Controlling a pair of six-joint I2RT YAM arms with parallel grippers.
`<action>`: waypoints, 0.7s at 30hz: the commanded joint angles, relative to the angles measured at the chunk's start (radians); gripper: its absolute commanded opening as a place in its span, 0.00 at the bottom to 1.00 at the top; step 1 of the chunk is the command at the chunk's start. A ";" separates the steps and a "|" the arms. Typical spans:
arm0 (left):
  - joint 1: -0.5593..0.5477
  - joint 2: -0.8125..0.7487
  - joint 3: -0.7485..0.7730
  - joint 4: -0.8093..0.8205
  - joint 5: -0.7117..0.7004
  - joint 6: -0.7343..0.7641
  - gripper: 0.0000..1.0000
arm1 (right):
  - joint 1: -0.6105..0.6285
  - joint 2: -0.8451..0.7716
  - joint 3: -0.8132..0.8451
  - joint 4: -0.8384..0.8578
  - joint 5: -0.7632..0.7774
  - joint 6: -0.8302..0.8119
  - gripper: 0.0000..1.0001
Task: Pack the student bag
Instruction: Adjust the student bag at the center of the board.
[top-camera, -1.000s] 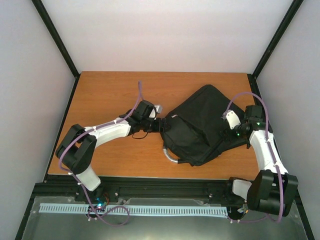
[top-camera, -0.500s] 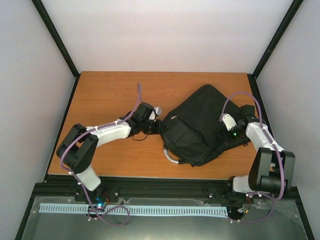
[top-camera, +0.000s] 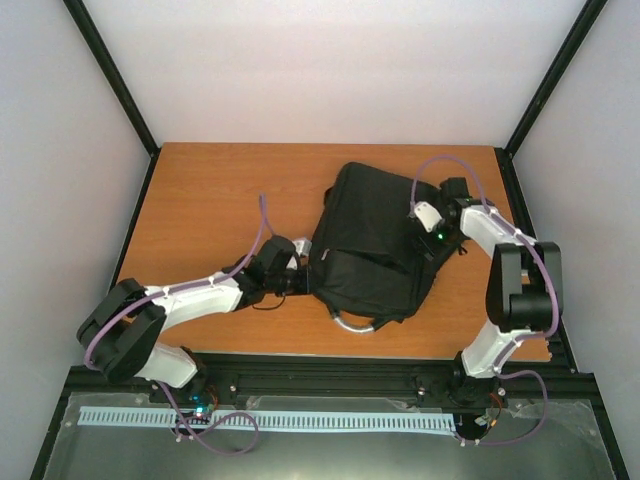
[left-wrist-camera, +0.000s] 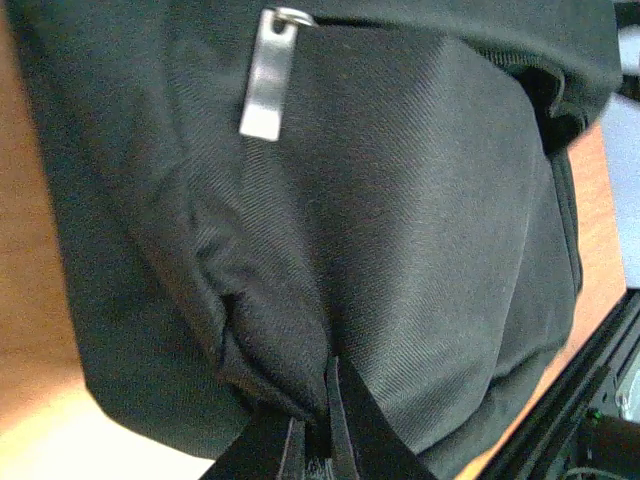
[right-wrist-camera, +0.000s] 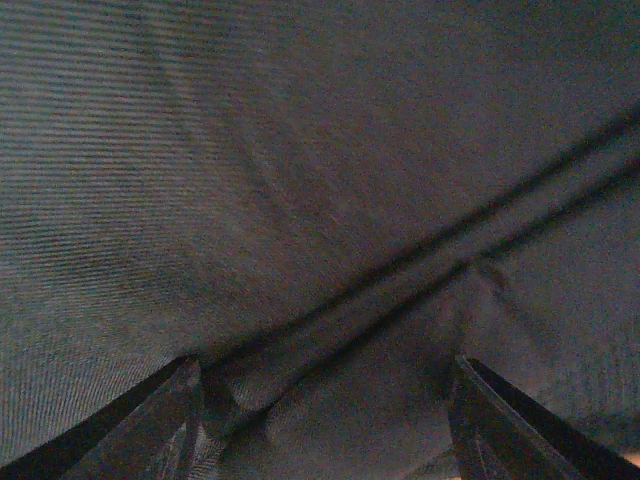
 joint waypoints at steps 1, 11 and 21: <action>-0.108 -0.045 -0.058 -0.034 -0.002 -0.048 0.01 | 0.059 0.160 0.112 0.122 0.169 0.084 0.67; -0.191 -0.261 -0.133 -0.208 -0.140 -0.100 0.57 | 0.092 0.113 0.294 0.005 0.158 0.099 0.67; -0.072 -0.428 -0.087 -0.300 -0.241 -0.085 0.74 | 0.200 -0.163 0.234 -0.090 0.061 0.101 0.67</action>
